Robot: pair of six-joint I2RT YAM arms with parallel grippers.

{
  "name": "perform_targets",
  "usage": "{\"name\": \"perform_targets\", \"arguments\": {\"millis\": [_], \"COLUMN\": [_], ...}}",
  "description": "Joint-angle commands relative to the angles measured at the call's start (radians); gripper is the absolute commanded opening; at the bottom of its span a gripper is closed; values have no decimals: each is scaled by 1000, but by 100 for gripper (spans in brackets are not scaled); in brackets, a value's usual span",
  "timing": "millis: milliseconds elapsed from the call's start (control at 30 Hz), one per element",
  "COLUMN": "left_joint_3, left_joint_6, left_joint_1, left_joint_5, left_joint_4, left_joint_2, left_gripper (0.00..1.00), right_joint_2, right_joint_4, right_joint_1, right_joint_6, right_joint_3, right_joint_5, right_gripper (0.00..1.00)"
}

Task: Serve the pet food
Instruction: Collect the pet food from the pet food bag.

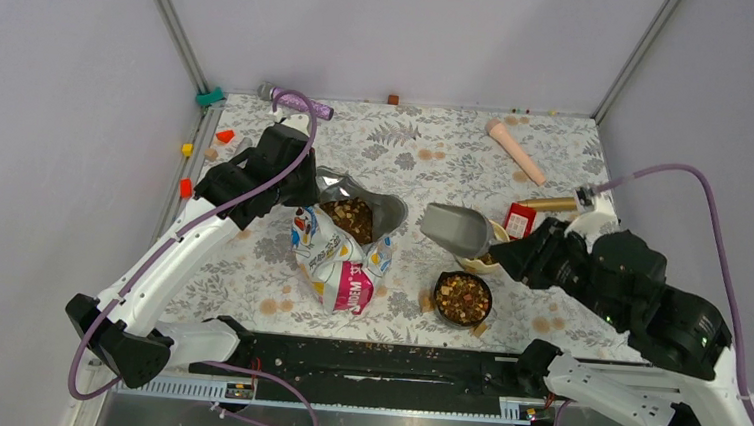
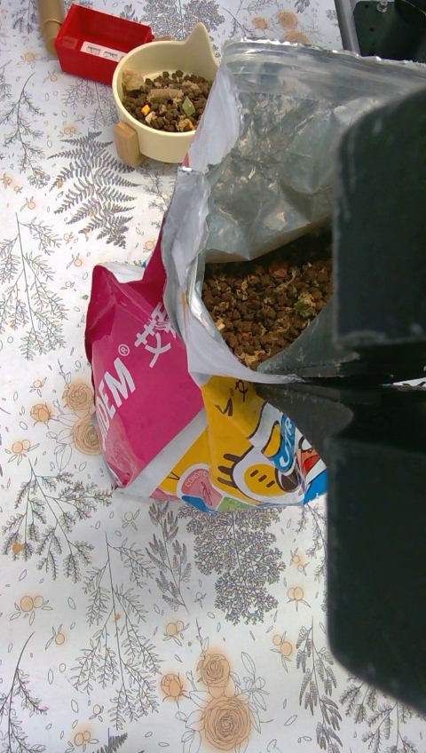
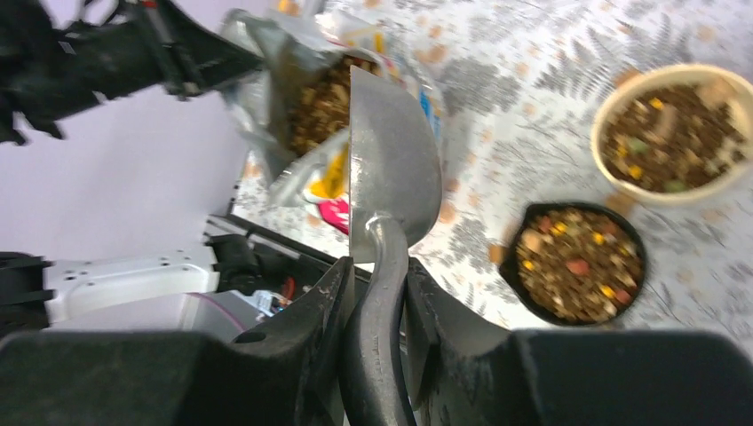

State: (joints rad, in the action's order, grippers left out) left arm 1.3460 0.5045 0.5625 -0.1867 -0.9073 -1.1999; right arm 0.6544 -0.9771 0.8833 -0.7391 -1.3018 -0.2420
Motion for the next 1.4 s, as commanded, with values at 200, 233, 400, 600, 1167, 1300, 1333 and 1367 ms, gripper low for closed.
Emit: {"name": "perform_targets", "arguments": {"millis": [200, 233, 400, 600, 1167, 1300, 1333, 1367], "left_joint_3": [21, 19, 21, 22, 21, 21, 22, 21], "left_joint_6": [-17, -16, -15, -17, -17, -17, -17, -17], "left_joint_1": [-5, -5, -4, -4, -5, -4, -4, -5], "left_joint_5": [-30, -33, -21, -27, -25, -24, -25, -24], "left_joint_4": [-6, -6, -8, -7, -8, -8, -8, -8], "left_joint_2": [11, 12, 6, 10, 9, 12, 13, 13], "left_gripper": [0, 0, 0, 0, 0, 0, 0, 0], "right_joint_2": [473, 516, 726, 986, 1050, 959, 941, 918], "right_joint_4": [62, 41, -116, -291, 162, 433, 486, 547], "right_joint_1": [3, 3, 37, 45, 95, 94, 94, 92], "right_joint_6": [114, 129, 220, 278, 67, -8, -23, -41], "right_joint_3": [-346, -363, -506, -694, -362, -181, -144, -101], "right_joint_5": [205, 232, 220, 75, 100, 163, 173, 185], "right_gripper": [0, 0, 0, 0, 0, 0, 0, 0]}}
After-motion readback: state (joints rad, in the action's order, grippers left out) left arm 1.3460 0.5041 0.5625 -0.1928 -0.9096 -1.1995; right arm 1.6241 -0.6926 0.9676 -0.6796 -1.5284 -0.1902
